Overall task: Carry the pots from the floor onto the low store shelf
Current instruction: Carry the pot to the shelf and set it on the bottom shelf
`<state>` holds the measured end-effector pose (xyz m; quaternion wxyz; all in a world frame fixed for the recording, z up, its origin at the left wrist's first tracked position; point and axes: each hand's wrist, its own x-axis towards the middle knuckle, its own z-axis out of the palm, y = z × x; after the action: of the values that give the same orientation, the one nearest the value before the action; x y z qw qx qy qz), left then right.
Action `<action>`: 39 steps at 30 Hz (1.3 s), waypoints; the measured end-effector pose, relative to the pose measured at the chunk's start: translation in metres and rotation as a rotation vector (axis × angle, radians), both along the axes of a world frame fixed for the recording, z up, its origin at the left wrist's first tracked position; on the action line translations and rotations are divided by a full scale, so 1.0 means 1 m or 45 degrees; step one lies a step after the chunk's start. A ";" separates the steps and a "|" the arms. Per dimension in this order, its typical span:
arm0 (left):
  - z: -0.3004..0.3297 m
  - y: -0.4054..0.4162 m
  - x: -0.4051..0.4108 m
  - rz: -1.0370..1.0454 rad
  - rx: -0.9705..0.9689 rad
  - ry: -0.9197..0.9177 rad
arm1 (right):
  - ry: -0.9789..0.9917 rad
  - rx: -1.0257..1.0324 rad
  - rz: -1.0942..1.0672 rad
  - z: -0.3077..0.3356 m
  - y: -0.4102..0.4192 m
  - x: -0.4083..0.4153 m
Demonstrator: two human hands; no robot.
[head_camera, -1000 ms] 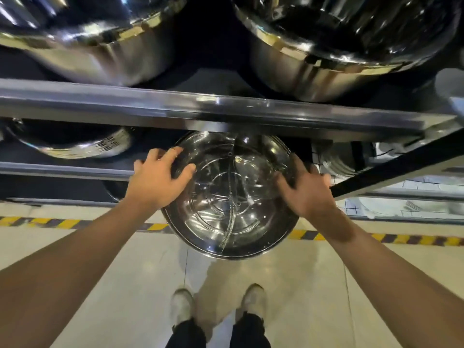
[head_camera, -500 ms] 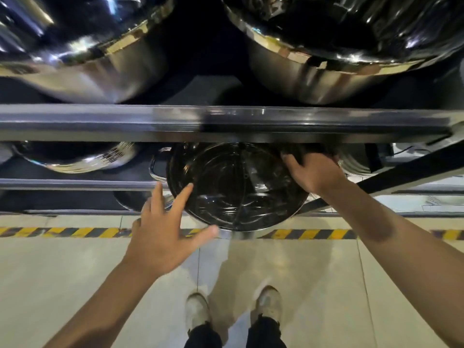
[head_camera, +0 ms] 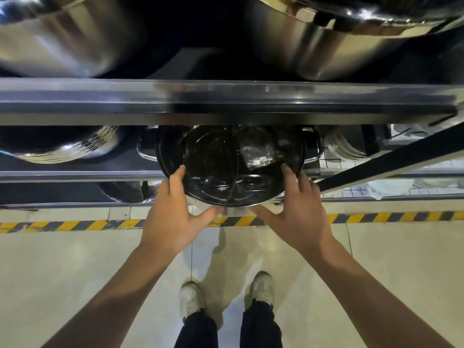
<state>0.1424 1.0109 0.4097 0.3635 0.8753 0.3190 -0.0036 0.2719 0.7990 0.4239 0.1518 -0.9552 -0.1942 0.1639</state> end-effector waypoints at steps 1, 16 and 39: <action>-0.002 0.002 0.005 -0.002 -0.006 -0.003 | -0.001 0.007 0.001 -0.002 0.001 0.004; -0.012 0.052 0.100 -0.068 0.146 0.262 | -0.049 -0.046 0.022 -0.021 0.049 0.086; 0.265 0.018 -0.050 -0.047 0.285 0.521 | -0.097 -0.250 0.748 0.254 0.055 -0.025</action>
<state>0.0927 1.0286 0.6751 0.1919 0.8968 0.3686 -0.1521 0.2473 0.8535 0.6782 -0.0023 -0.8738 -0.4507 0.1828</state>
